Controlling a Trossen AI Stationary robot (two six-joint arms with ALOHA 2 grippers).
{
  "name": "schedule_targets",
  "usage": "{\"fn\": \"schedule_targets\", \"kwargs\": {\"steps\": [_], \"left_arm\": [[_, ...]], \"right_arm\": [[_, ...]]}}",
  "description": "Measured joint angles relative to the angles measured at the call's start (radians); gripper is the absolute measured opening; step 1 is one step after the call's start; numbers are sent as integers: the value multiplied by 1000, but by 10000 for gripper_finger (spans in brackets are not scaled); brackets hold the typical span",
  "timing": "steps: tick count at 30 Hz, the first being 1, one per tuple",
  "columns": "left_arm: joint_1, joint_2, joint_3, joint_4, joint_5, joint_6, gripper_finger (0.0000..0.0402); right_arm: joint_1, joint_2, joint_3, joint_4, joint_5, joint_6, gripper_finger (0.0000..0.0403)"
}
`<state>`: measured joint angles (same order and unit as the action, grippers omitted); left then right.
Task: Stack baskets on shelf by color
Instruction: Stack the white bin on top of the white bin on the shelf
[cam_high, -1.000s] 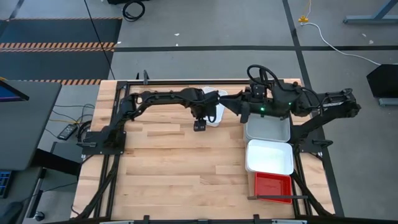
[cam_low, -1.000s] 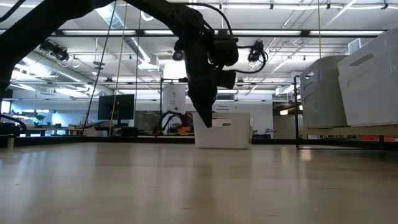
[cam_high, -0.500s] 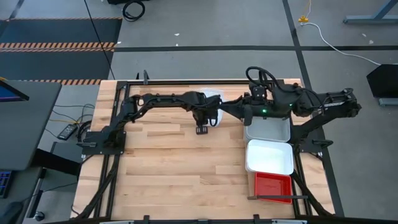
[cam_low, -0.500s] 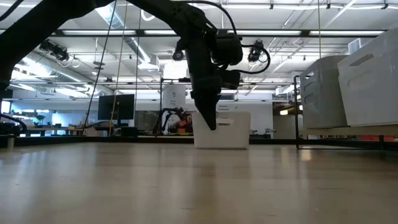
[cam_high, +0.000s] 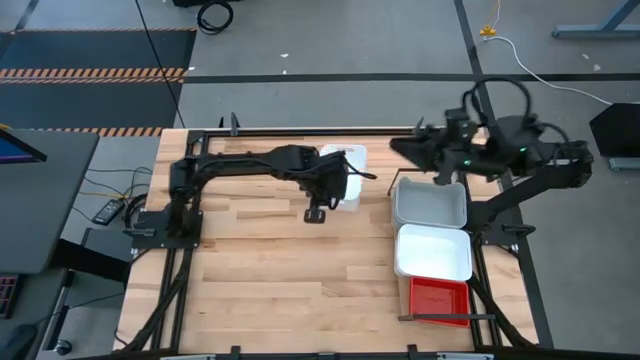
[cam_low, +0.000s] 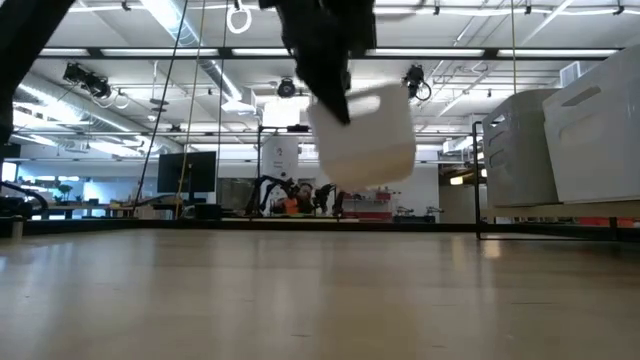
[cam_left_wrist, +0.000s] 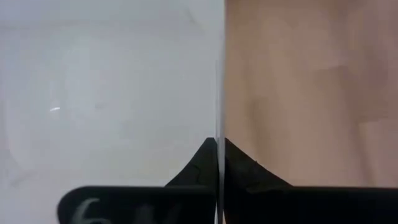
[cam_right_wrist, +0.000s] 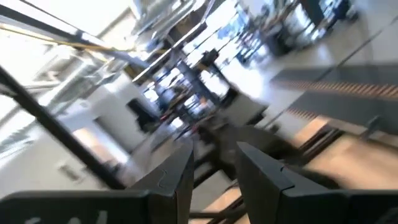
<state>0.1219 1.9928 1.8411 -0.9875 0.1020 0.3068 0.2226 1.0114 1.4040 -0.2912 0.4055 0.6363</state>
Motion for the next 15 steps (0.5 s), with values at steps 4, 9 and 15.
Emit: {"fn": "schedule_targets", "kwargs": {"steps": [4,9,15], "left_arm": [[-62,-76,0,43,101,126,2],[-146,-152,0,91,86,310,1],[-199,-179,6,130,67,416,2]], "right_arm": [[0,-48,0,-77,128,-98,121],[-12,-86,0,-288,239,-77,121],[-62,-106,0,-650,114,262,120]]}}
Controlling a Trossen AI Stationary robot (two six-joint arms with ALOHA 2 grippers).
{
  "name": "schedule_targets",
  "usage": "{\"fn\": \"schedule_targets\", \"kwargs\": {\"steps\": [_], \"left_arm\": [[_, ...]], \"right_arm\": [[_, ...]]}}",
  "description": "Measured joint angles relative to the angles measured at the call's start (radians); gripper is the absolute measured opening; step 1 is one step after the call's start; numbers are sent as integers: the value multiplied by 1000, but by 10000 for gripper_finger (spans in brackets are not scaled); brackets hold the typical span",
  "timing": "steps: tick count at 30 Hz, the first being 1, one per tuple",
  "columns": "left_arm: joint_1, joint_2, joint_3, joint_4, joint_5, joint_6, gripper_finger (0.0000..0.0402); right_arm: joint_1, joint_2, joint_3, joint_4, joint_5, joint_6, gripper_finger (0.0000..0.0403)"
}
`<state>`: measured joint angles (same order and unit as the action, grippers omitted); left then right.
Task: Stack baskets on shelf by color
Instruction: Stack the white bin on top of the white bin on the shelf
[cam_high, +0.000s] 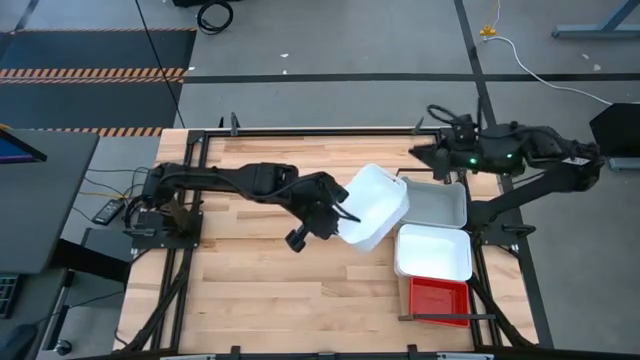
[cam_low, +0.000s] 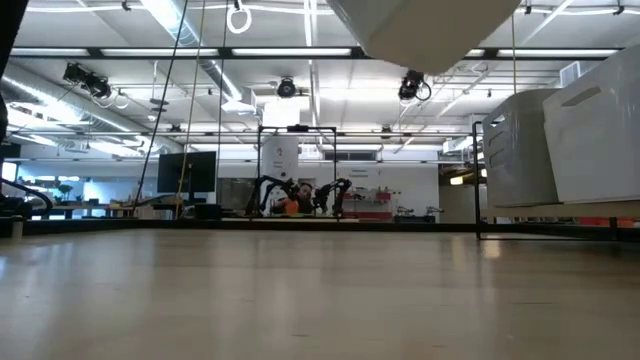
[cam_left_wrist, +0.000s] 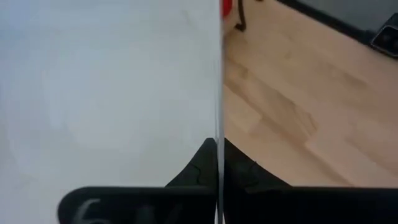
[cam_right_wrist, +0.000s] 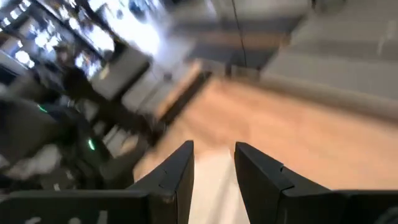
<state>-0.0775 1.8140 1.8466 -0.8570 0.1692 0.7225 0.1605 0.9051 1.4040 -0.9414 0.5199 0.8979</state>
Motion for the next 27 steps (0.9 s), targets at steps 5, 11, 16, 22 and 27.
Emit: {"fn": "schedule_targets", "kwargs": {"steps": [5,11,16,22,27], "left_arm": [[-17,2,0,-58,17,88,1],[-12,5,-3,-87,113,144,1],[5,5,-7,-80,120,183,1],[15,6,-7,-85,121,180,1],[14,6,-7,-83,123,179,3]], "right_arm": [[-52,16,0,-118,-280,147,120],[-113,72,0,-193,-490,152,120],[-144,165,0,-205,-652,99,120],[-186,257,0,-198,-763,28,123],[-225,305,0,-235,-860,-54,124]]}}
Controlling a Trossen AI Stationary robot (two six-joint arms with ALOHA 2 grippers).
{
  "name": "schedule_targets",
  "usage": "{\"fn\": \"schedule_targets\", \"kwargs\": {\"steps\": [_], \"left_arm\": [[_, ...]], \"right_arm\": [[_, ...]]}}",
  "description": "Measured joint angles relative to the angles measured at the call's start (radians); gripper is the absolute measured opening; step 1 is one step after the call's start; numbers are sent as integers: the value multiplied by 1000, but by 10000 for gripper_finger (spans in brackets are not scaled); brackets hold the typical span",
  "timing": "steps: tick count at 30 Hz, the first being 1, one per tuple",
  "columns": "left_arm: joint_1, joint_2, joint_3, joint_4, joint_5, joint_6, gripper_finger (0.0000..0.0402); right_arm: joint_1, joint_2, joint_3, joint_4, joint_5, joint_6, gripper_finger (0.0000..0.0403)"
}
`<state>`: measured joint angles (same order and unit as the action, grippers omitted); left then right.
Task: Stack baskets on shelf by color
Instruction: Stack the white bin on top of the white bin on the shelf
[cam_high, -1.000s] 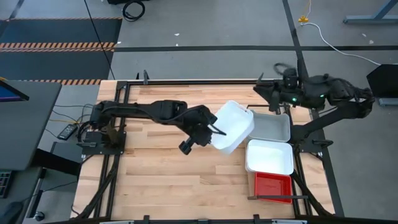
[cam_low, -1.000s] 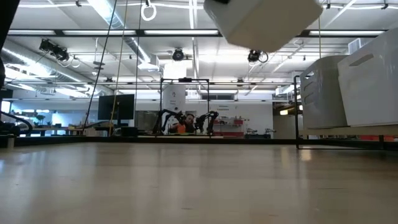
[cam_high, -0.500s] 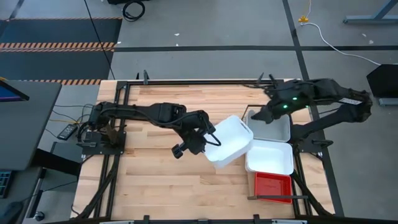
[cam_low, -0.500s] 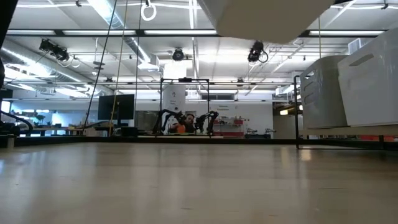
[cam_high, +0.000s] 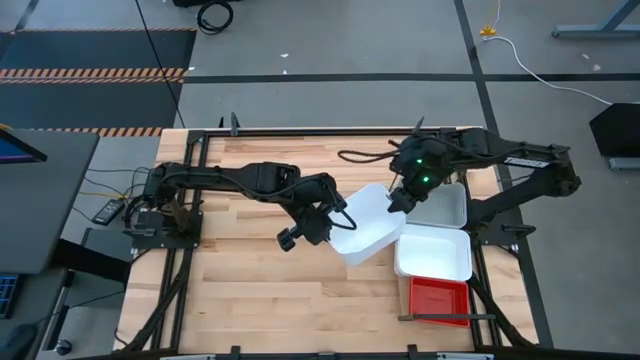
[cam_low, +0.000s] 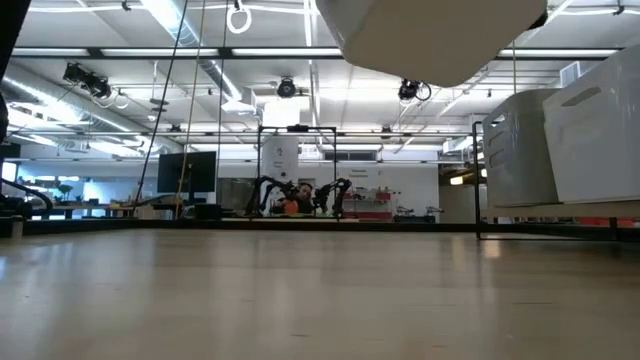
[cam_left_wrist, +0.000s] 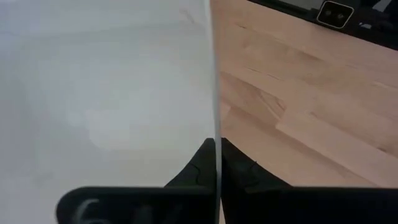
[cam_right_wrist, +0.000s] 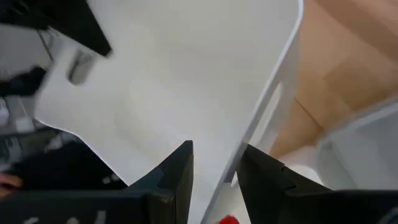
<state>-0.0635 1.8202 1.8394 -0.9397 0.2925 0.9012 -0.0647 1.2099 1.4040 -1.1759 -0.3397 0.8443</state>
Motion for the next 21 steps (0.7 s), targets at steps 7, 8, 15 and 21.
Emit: {"fn": "schedule_targets", "kwargs": {"steps": [7,8,15,21], "left_arm": [[2,0,-1,33,-7,2,46],[4,0,-1,43,-8,2,54],[14,-14,0,80,-22,3,92],[60,-82,0,123,-47,4,107]], "right_arm": [[-18,49,0,-140,-76,-82,52],[-18,51,0,-153,-74,-84,31],[-19,29,3,-165,-73,-67,8],[-15,-12,58,-233,-63,1,5]]}}
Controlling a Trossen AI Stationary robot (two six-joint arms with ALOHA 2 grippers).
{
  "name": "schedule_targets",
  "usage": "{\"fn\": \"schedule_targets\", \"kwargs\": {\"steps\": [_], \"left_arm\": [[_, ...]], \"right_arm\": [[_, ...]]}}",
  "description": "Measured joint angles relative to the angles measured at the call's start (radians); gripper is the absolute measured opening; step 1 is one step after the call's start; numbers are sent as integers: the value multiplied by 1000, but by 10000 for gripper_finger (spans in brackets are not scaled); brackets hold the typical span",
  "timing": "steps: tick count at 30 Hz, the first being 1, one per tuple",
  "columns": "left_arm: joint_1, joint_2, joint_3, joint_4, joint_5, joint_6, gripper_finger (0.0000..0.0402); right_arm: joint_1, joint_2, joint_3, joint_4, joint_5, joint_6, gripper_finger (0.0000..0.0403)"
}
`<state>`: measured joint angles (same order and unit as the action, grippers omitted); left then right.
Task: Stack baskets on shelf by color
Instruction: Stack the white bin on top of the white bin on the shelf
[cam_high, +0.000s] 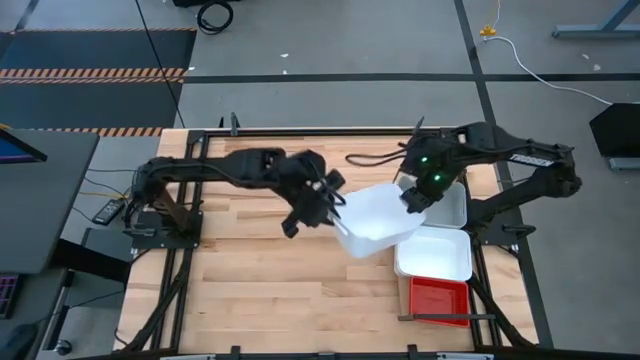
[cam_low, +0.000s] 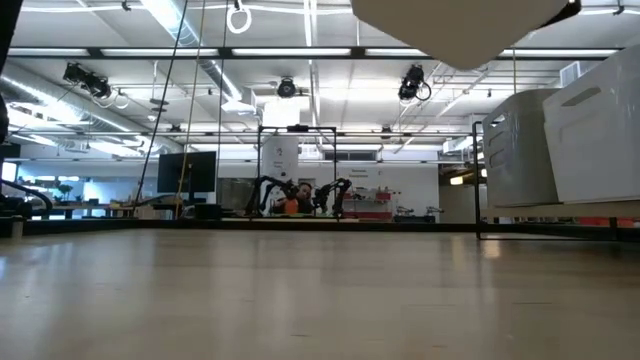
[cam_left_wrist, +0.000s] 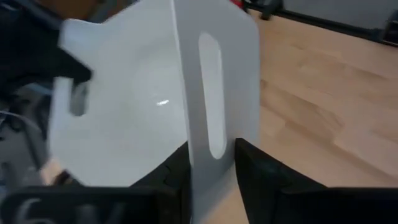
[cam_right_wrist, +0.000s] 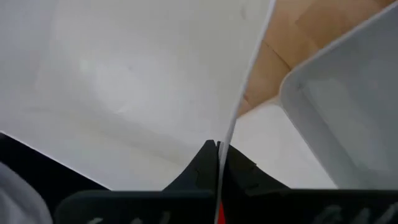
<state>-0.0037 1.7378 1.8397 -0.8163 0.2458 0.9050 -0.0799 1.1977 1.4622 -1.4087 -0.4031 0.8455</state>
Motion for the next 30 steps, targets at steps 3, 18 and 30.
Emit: {"fn": "schedule_targets", "kwargs": {"steps": [3,18,30], "left_arm": [[32,-40,0,12,0,0,111],[65,-88,0,200,-17,-91,152],[99,-92,0,212,-115,-356,160]], "right_arm": [[0,-25,42,-5,21,38,5],[-4,-37,163,-128,164,178,3],[145,-58,161,-165,230,503,3]]}}
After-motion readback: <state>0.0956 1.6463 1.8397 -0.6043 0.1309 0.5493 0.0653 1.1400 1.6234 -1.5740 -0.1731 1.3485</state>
